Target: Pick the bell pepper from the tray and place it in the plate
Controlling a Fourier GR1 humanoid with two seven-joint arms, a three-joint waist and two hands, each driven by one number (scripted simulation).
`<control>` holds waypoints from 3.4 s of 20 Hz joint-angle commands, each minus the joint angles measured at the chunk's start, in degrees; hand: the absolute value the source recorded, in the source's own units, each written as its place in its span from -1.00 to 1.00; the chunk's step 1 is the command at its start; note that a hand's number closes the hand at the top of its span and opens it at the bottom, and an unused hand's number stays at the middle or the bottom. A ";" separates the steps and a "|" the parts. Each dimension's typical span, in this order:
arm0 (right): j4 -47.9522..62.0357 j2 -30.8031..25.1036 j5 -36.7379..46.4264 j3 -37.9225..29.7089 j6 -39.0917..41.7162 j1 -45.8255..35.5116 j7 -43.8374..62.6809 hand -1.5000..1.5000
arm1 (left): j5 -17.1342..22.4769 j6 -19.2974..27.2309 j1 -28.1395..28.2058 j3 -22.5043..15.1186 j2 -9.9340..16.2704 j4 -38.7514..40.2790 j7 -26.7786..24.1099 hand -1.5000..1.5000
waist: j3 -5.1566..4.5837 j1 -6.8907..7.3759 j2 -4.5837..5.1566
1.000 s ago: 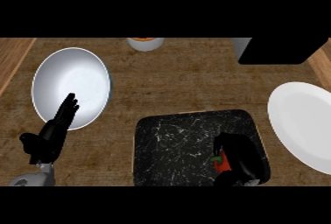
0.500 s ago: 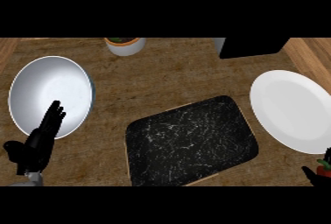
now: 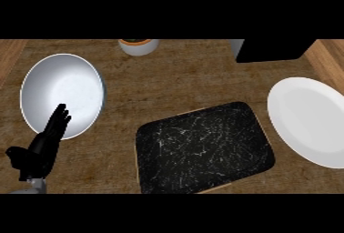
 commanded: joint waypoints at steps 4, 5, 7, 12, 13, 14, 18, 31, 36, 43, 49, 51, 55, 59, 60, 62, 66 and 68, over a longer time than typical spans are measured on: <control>12.54 -3.91 -9.85 -14.91 3.39 0.27 -17.45 1.00 | 0.74 -2.59 -3.98 -0.67 0.80 -0.64 3.28 0.00 | -0.08 3.47 0.61; 9.23 -2.67 -7.01 -12.21 2.10 -2.39 -12.63 1.00 | -1.37 -2.04 -2.49 -1.07 -0.24 2.52 -1.88 0.00 | -0.16 4.10 0.76; 8.45 -6.00 -11.56 -16.27 9.40 0.10 -13.60 1.00 | -2.33 0.05 -1.97 -2.87 -2.66 0.15 0.19 0.00 | -0.19 3.88 0.67; 8.18 -6.83 -7.33 -12.67 9.08 -7.02 -9.17 1.00 | -1.79 -1.92 -2.65 -2.02 -1.50 -1.64 2.24 0.00 | -0.17 4.56 0.75; 9.17 -4.42 -4.70 -8.98 5.53 -10.33 -8.64 1.00 | -2.94 -1.28 -4.03 -2.85 -2.42 0.33 1.88 0.00 | -0.15 4.69 0.81; 8.96 -7.18 -6.15 -11.19 9.28 -10.18 -6.56 1.00 | -2.43 -1.90 -1.90 -2.06 -1.97 -1.14 0.68 0.00 | -0.17 4.62 0.76; 0.99 -5.27 -4.20 -5.03 10.66 -13.67 0.93 1.00 | -2.40 -2.04 -5.13 -0.84 -1.99 3.71 -0.57 0.00 | -0.22 4.60 0.86; 3.96 5.70 7.41 11.76 3.36 -30.95 11.12 1.00 | -3.03 -2.96 -3.16 -0.98 -2.19 -1.40 2.87 0.00 | -0.15 4.98 0.78; 12.32 11.75 5.08 10.49 -1.70 -38.06 11.46 1.00 | -4.24 -1.66 -3.50 -1.65 -3.87 -0.32 0.96 0.00 | -0.11 5.19 0.86; 28.99 10.61 6.49 10.16 -3.32 -45.73 11.86 -1.00 | -3.35 -3.88 -2.97 0.18 -1.76 -1.77 1.43 0.00 | -0.10 5.27 0.90; 29.85 12.41 -0.45 5.07 -5.17 -49.08 9.31 -1.00 | -5.69 -1.93 -5.41 -0.46 -4.00 4.40 -1.03 0.00 | -0.12 4.60 0.93; 28.23 8.61 -6.78 -0.52 -0.53 -49.00 8.89 -1.00 | -3.08 -4.48 -2.41 0.65 -2.06 -0.51 0.88 0.00 | -0.08 4.49 0.68; 32.10 7.70 -14.76 -6.45 5.31 -46.80 5.02 -1.00 | -4.70 -2.71 -3.41 -0.55 -3.69 0.30 1.33 0.00 | -0.06 4.18 0.78; 37.11 5.60 -20.70 -11.35 11.76 -43.12 -0.63 -1.00 | -4.06 -3.15 -3.89 0.24 -2.72 -2.06 2.83 0.00 | -0.04 4.46 0.84; 39.35 2.15 -22.69 -13.79 16.08 -41.04 -0.83 -1.00 | -4.68 -2.29 -2.26 -0.31 -4.31 -0.54 0.10 0.00 | -0.01 4.17 0.88; 44.44 -1.06 -22.56 -14.69 18.99 -39.09 -5.67 -1.00 | -4.74 -2.30 -3.71 0.65 -4.71 4.50 -3.46 0.00 | -0.02 4.22 1.11; 53.70 -5.07 -21.81 -14.94 24.61 -36.04 -15.13 -1.00 | -6.43 -0.41 -3.27 -1.44 -6.11 0.00 -0.13 0.00 | 0.10 4.87 1.07; 55.02 -6.87 -21.46 -14.81 28.49 -32.68 -18.87 -1.00 | -3.44 -3.63 -5.46 1.16 -3.75 2.65 0.39 0.00 | 0.07 4.49 1.04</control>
